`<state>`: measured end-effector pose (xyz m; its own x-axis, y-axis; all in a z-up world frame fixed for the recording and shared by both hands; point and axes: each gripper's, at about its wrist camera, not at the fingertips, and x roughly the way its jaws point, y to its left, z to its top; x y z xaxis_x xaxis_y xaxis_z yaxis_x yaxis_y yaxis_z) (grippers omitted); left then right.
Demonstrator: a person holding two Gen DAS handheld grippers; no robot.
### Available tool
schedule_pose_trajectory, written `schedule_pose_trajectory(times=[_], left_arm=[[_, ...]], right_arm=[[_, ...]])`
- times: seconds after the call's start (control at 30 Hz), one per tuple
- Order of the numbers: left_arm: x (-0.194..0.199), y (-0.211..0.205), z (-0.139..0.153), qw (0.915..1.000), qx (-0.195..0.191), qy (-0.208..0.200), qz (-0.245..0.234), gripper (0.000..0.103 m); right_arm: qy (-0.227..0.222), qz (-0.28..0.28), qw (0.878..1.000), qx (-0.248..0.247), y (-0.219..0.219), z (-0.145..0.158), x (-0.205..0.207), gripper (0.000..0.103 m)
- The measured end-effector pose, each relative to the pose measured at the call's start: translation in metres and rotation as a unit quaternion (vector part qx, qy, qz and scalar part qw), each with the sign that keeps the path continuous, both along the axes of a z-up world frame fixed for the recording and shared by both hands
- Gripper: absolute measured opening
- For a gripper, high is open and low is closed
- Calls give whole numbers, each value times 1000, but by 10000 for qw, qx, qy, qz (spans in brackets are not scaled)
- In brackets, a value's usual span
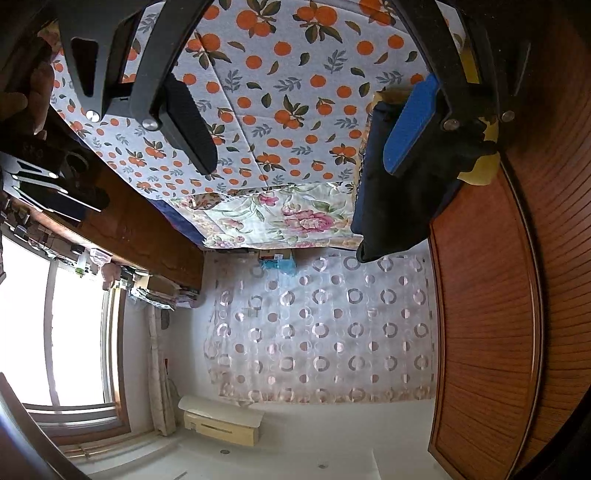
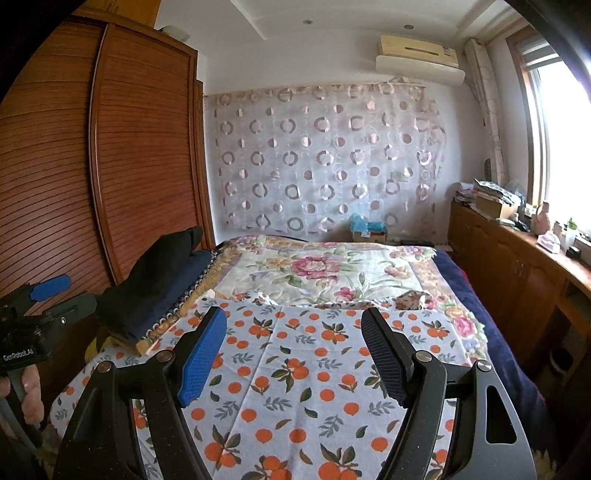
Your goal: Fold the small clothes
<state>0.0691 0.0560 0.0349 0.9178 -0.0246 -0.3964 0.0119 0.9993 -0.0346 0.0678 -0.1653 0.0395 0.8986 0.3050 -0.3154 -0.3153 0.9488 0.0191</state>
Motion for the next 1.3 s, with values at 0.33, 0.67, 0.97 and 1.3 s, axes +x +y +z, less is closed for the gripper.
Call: schedule_pose_trajectory(times=[0.33,0.67,0.97,1.3], left_arm=[[0,0,1,10000,6,1,7,92],[0,1,2,10000,5,8,2,92],[0,0,2,10000,10,9,0,92],[0,0,3,10000,5,8,2,92]], right_arm=[[-49,10,10000,10,-8,2,-1,77],[-63,14,10000,35,-14,3,-2,77],[-55,-3,10000,38,-17,0,-2,77],[-59,11,10000,29,-21,0,-4,77]])
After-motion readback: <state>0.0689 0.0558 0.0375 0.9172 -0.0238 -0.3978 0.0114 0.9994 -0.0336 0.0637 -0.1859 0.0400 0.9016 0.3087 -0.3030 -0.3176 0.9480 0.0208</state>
